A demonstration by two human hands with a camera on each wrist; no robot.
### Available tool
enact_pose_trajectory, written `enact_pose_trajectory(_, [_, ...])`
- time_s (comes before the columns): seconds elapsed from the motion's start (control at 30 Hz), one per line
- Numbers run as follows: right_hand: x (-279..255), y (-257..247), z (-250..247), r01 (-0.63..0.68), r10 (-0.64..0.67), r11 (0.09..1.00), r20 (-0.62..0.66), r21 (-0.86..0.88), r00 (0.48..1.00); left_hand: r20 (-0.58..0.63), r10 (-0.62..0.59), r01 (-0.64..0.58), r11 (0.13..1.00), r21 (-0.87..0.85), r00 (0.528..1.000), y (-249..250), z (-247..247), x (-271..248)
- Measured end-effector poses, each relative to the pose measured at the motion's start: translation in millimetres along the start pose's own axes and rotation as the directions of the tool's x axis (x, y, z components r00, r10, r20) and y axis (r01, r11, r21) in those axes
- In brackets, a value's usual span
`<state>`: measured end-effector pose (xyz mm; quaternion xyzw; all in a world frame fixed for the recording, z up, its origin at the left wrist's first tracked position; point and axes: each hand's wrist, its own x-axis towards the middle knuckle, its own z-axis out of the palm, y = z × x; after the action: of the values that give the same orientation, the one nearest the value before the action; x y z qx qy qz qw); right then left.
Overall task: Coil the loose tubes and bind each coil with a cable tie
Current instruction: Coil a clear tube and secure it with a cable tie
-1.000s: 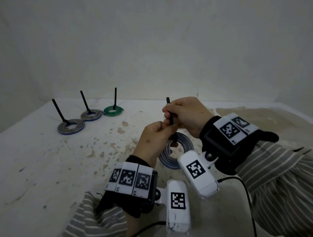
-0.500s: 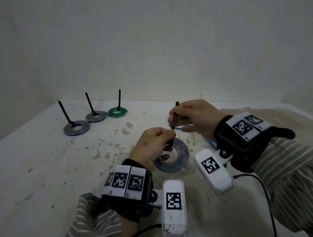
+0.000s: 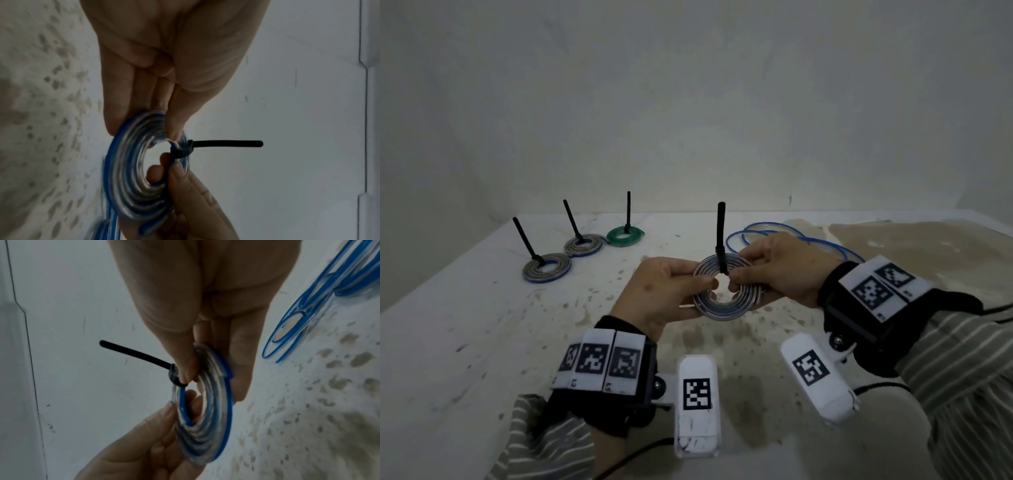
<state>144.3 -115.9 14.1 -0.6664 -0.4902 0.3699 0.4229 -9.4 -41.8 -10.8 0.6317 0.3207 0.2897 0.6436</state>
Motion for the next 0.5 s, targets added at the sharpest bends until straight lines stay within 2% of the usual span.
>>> enact_pose_trajectory(0.23, [13.6,2.4,9.6,0.007,-0.007,1.0,0.002,-0.002,1.0,-0.032,-0.016,0.024,0.966,0.259,0.999,5.9,-13.6,9.8])
enact_pose_trajectory(0.37, [29.5,5.2,13.3,0.018,-0.019,0.998,-0.013,-0.064,1.0,-0.056,-0.034,0.049,0.952,0.301,0.998,7.7,-17.9,23.1])
enact_pose_trajectory(0.5, [49.6,10.2,13.5,-0.011,0.006,0.991,-0.032,-0.135,0.999,-0.106,-0.108,0.136,0.943,0.303,0.988,7.2,-25.4,47.7])
